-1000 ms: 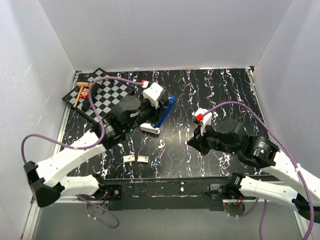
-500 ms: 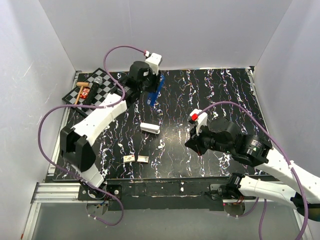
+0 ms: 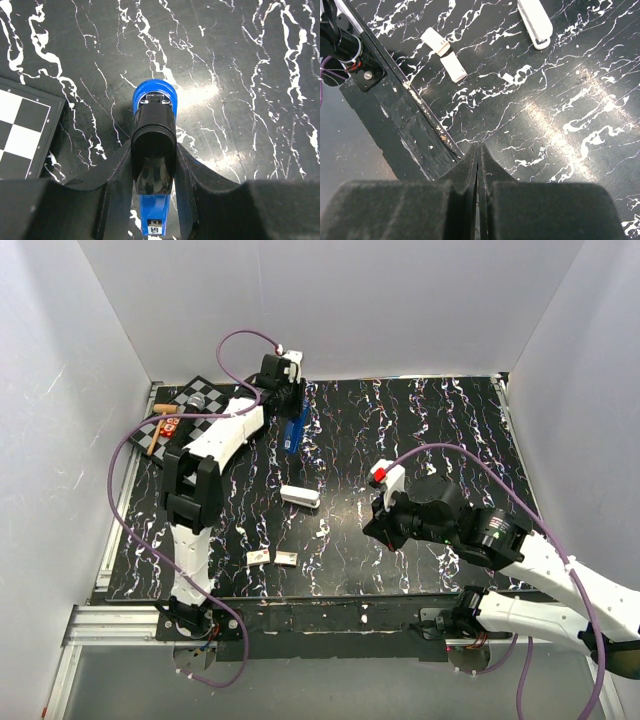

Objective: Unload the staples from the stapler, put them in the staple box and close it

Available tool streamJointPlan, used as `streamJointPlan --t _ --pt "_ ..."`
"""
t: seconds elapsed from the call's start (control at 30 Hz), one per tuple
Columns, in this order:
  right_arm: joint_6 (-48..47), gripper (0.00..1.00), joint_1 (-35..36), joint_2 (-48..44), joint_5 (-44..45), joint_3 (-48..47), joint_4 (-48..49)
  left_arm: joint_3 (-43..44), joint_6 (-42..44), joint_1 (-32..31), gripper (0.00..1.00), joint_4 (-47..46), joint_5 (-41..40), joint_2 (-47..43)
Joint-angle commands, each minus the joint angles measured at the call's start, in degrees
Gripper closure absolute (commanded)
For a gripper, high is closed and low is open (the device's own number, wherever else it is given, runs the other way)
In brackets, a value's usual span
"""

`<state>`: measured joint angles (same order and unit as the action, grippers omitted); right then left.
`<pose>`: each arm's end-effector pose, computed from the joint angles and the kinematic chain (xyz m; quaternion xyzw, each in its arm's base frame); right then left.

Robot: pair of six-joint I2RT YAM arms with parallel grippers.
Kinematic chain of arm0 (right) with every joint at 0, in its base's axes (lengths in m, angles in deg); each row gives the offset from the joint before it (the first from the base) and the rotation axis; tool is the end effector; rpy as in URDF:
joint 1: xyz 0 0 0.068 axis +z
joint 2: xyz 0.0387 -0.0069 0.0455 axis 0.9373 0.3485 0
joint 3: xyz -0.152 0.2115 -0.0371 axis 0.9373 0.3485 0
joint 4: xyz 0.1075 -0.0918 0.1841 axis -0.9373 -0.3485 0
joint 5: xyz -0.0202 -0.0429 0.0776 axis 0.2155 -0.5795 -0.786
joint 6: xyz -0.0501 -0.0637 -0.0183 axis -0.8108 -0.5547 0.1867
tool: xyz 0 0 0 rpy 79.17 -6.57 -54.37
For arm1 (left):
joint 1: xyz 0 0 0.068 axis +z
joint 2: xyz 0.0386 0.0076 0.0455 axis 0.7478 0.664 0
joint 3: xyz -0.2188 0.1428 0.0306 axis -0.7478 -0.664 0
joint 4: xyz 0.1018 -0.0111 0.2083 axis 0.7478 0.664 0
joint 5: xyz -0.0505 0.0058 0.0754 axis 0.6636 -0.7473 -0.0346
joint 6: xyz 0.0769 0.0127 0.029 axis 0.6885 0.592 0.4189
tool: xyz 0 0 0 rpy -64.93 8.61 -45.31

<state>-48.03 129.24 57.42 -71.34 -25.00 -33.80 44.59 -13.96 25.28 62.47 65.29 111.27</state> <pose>0.0951 0.1596 0.3255 -0.3431 0.7856 0.2939 0.4227 0.4337 -0.1853 0.2535 0.1306 0.9010 -0.1068 0.3996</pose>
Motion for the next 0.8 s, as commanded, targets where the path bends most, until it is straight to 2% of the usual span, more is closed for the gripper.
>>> streamJointPlan --t 0.0,0.37,0.53,0.6,0.73,0.77 --pt "-0.89 0.99 -0.22 0.55 -0.64 0.43 2.92 5.67 -1.43 0.88 1.00 0.71 2.64 1.16" --pt "-0.72 0.99 -0.49 2.67 -3.37 1.84 5.03 10.41 -0.55 1.84 1.00 3.96 1.86 9.60" --pt "0.07 0.99 -0.49 2.75 -4.33 2.45 5.73 11.47 0.15 1.93 0.86 4.40 0.81 11.44" --pt "0.42 0.99 -0.40 2.84 -4.33 2.63 5.91 11.64 0.15 1.93 0.77 4.58 0.71 11.80" --pt "0.77 0.99 -0.49 2.67 -4.25 3.24 6.34 11.73 0.59 1.93 0.52 4.67 0.71 12.41" --pt "0.95 0.99 -0.49 2.49 -4.25 3.59 6.69 11.73 0.76 1.93 0.48 4.67 0.80 12.68"
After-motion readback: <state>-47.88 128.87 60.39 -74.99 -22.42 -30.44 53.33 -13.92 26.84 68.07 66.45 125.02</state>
